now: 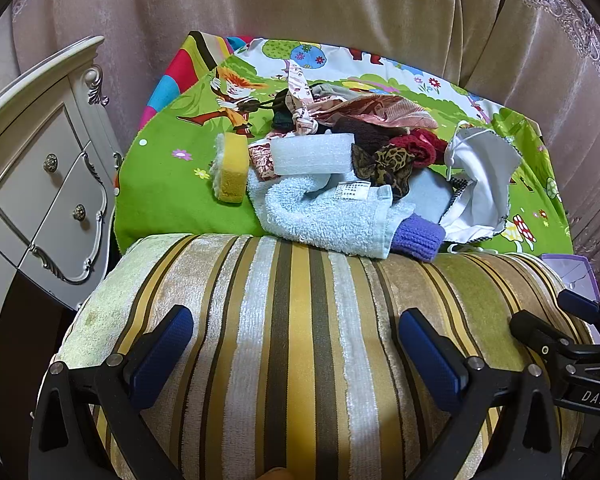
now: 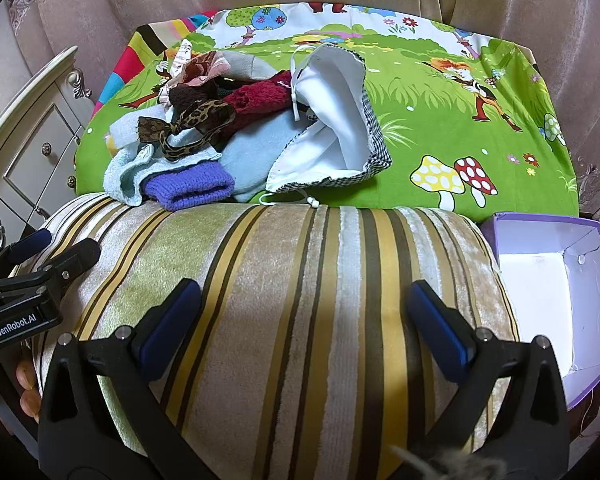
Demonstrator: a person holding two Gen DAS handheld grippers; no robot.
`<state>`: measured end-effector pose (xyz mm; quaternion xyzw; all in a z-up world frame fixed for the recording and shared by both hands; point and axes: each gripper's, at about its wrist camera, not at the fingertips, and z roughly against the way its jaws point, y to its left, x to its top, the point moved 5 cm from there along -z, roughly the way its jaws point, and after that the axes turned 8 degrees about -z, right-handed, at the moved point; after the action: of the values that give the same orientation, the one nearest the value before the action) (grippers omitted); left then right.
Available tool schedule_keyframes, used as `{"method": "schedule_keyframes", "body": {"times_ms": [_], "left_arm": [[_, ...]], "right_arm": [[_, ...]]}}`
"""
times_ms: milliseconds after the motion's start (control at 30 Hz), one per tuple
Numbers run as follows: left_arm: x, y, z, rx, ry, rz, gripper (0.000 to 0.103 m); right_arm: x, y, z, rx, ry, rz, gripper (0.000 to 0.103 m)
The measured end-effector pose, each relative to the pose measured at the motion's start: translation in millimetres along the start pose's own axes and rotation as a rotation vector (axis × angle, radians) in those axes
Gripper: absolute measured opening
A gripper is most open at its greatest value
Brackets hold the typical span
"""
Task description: Organize soft objects
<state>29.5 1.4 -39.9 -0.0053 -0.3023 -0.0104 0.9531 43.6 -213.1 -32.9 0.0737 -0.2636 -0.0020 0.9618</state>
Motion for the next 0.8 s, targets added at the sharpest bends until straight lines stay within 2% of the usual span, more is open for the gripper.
{"method": "schedule_keyframes", "body": {"times_ms": [800], "left_arm": [[-0.1, 0.6, 0.0, 0.002, -0.001, -0.002, 0.103]], "right_arm": [[-0.8, -0.2, 0.9, 0.001, -0.018, 0.001, 0.103]]}}
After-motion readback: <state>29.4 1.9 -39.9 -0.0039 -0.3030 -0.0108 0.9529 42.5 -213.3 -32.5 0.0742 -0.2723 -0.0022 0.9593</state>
